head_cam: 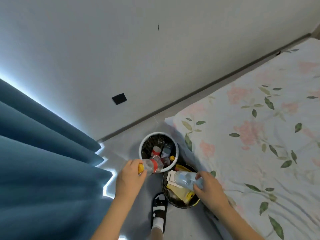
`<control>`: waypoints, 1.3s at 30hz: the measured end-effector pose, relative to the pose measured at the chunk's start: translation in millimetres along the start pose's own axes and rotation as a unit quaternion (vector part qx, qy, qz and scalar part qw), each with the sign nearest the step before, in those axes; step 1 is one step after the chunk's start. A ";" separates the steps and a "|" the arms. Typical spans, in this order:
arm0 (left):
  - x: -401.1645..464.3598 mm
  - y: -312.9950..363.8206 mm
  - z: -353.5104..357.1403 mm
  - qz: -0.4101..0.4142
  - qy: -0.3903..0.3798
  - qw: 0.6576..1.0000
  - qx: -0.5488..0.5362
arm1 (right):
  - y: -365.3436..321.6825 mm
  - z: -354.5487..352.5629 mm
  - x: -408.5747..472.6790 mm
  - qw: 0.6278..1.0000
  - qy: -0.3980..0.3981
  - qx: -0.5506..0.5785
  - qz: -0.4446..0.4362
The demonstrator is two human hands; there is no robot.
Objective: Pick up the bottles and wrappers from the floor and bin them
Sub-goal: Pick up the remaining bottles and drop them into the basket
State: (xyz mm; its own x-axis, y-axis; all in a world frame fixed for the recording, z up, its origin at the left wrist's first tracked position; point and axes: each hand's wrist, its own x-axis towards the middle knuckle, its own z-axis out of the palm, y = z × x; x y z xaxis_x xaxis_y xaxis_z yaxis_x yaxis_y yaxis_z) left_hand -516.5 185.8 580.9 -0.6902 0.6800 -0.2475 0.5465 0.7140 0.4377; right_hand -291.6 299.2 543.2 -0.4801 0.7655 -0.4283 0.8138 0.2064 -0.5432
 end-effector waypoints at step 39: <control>-83.0 231.6 96.6 0.532 -0.219 0.784 0.235 | 162.2 -68.9 -219.2 0.893 0.240 0.104 0.367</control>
State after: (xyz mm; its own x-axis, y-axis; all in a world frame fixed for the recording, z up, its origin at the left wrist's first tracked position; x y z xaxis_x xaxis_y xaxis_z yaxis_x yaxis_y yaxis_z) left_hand -286.7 310.8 619.3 0.4468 0.8506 -0.2772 0.8875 -0.3823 0.2574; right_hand -31.9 206.9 598.7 0.3942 0.8309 -0.3927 0.7486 -0.5382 -0.3872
